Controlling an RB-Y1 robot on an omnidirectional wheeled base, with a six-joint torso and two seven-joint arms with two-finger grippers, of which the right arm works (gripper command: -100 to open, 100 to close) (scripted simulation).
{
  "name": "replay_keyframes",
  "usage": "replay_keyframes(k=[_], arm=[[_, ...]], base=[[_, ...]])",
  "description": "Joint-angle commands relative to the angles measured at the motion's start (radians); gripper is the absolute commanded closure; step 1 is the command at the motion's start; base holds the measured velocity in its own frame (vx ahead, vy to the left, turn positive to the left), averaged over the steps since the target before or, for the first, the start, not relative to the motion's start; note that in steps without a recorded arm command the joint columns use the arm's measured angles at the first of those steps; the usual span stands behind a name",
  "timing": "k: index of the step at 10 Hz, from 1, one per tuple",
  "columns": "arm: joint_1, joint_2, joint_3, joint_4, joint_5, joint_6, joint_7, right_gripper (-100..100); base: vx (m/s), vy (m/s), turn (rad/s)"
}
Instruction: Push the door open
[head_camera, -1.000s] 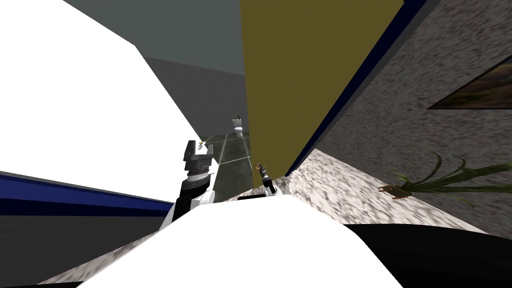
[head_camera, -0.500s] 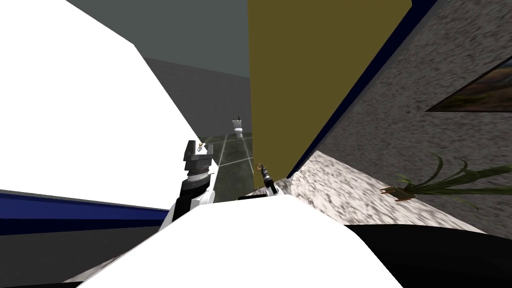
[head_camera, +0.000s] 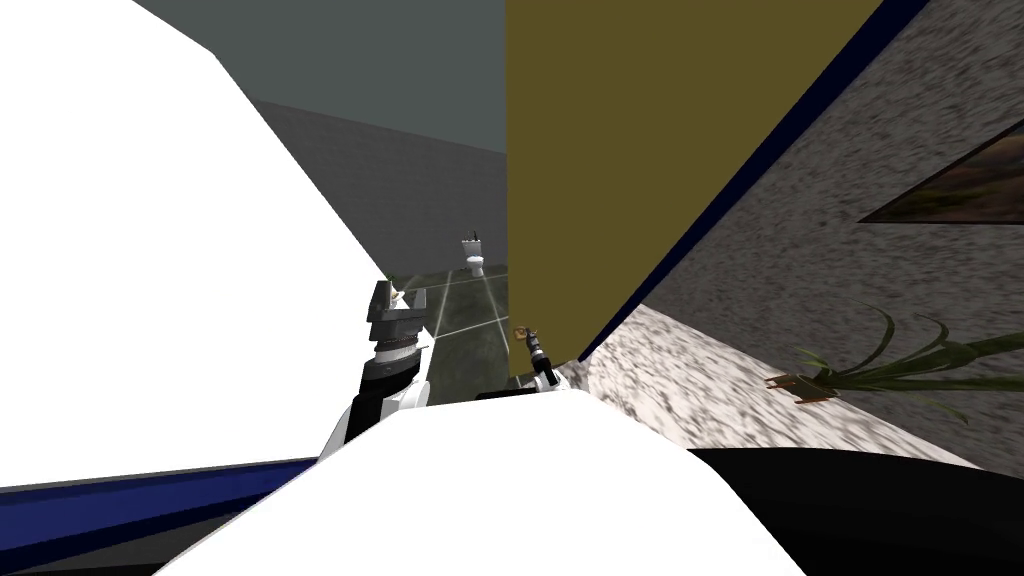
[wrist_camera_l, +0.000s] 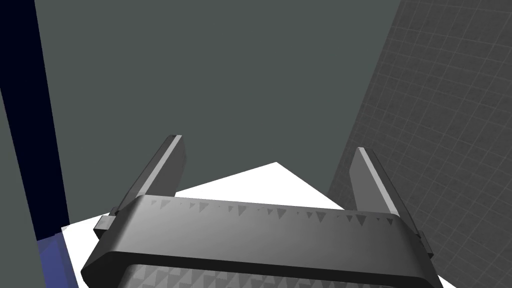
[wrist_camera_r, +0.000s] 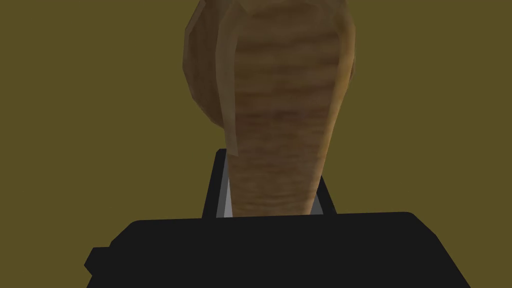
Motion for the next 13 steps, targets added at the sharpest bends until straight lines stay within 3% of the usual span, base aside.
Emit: replay_keyframes(k=[1,7,13], arm=[[-0.005,-0.025,-0.033,0.002,-0.016,-0.004,0.005,100],[-0.009,-0.036,-0.106,0.006,-0.052,-0.003,0.026,100],[-0.013,-0.016,-0.183,0.009,-0.090,-0.002,0.048,100]], base=[[0.195,0.156,-0.079],[0.170,0.124,-0.071],[0.171,0.137,-0.093]])
